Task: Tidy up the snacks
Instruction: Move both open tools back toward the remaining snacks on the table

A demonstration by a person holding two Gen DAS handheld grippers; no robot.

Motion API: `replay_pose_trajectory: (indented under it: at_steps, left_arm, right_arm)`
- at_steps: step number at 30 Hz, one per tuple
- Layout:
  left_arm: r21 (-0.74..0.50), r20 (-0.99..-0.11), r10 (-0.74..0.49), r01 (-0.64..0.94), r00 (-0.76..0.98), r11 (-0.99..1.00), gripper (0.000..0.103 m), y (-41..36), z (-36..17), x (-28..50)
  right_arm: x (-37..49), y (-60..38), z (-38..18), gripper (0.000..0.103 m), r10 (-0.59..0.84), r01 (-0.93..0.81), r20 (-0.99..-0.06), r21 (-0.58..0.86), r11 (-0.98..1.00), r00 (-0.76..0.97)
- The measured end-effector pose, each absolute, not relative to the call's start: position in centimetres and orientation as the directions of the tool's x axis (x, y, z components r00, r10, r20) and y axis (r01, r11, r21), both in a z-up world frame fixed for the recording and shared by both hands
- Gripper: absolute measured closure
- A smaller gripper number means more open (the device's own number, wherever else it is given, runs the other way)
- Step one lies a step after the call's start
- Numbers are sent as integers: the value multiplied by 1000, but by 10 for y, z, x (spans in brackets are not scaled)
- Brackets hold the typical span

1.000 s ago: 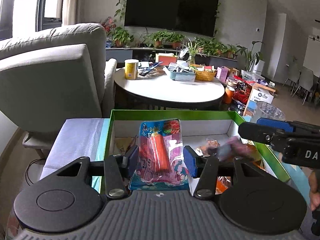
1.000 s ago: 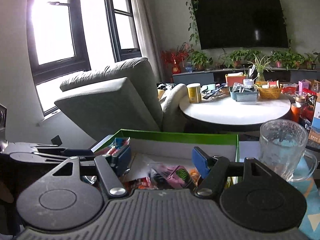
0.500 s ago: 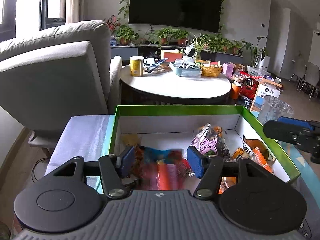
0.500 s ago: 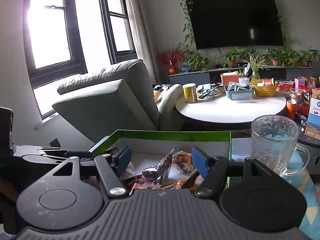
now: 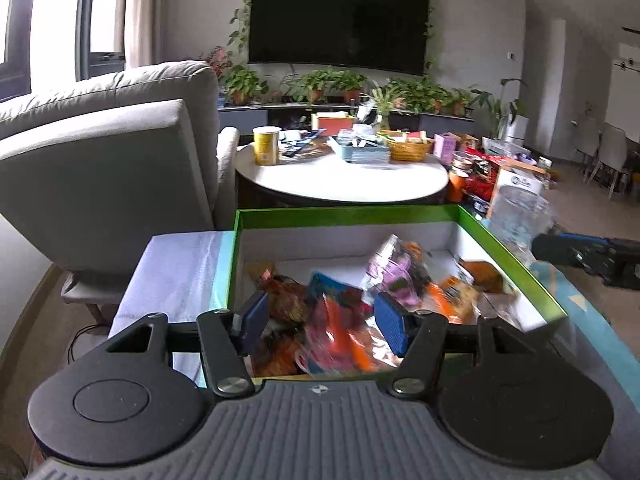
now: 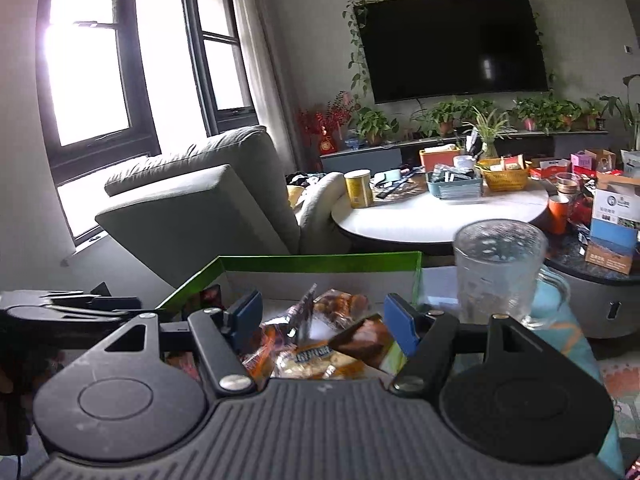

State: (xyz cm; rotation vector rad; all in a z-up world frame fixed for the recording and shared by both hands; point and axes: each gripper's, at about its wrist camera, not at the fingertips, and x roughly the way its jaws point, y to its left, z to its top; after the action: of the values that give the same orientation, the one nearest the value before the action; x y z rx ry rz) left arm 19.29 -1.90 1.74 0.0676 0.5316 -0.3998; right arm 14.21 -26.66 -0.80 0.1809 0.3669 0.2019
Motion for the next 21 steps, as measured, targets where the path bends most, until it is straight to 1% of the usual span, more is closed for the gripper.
replay_pose_trajectory:
  at_steps: [5,11,18,21]
  left_arm:
    - [-7,-506,-369,424,779,905,47,-21,15,170]
    - [-20,-549,-413,483,726,876,47,-25,2,146]
    - [-57,-618,-408,479,672,876,47,-26,-24,137]
    - [-42,-631,-405,492,662,870,47,-30,-29,132]
  right_arm:
    - [132,-275,-12,43,203,-133,-348,216,967,915]
    - [116,-281,-21,43,199,-123,-367,219,968,909]
    - [98,-280,-43,43,208,-121,-431,220,968,878]
    - [90,-278,-53,43,217,-125,-466,219,968,858]
